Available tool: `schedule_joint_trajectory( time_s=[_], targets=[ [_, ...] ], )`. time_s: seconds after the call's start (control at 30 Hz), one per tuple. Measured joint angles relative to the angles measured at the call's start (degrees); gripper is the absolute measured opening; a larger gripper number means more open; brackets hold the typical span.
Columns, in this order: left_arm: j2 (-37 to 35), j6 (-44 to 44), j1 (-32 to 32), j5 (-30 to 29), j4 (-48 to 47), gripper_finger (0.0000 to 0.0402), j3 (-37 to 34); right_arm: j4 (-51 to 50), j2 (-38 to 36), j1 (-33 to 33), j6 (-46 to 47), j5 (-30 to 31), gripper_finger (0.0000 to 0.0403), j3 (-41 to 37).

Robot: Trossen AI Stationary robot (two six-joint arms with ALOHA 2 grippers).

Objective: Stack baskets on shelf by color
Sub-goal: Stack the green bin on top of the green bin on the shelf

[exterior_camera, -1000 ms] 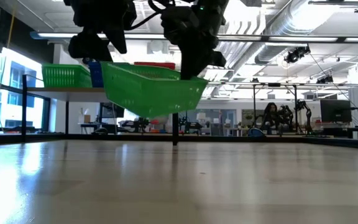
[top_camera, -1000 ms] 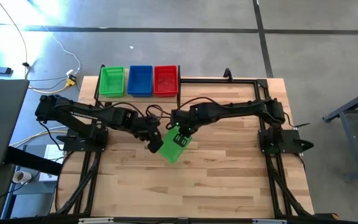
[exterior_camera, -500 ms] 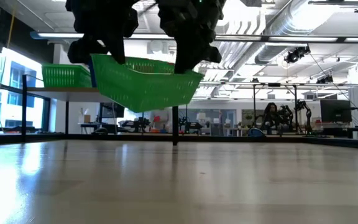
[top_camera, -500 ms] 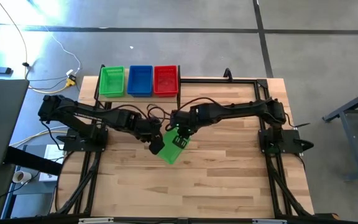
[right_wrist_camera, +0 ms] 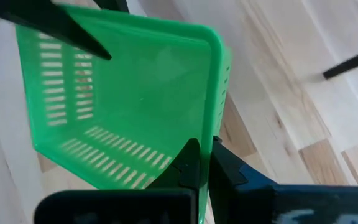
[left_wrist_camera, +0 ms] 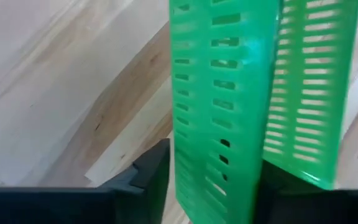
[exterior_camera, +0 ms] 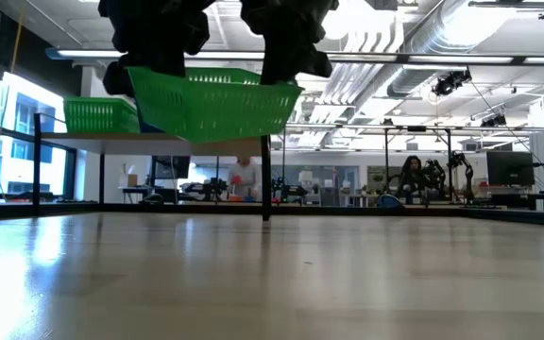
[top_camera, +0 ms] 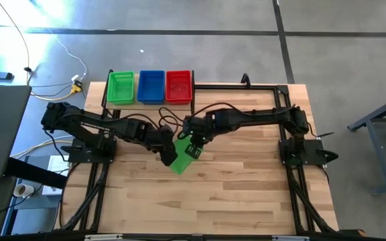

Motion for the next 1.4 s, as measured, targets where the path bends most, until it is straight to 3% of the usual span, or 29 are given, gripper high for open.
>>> schedule_joint_trajectory(
  time_s=[0.37,0.53,0.9,1.23,1.4],
  targets=[
    [0.0,1.4,0.0,-0.2,0.0,0.0005,0.0,-1.4,0.0,0.0,1.3,-1.3,0.0,0.0],
    [0.0,1.0,0.0,-0.2,0.0,0.0003,0.0,-1.4,0.0,0.0,1.3,0.3,0.0019,0.0],
    [0.0,-0.6,0.0,0.0,-2.7,0.0001,0.0,-5.5,-0.2,-0.5,0.1,2.3,0.0131,2.5],
    [-4.6,-1.1,0.0,-0.2,-4.1,0.0,-0.1,-16.2,-0.3,-0.7,-4.3,6.7,0.0145,15.1],
    [-9.6,-2.6,0.0,-4.6,-5.1,0.0,0.0,-16.8,-0.4,-1.2,-5.8,8.7,0.0145,20.5]
  ],
)
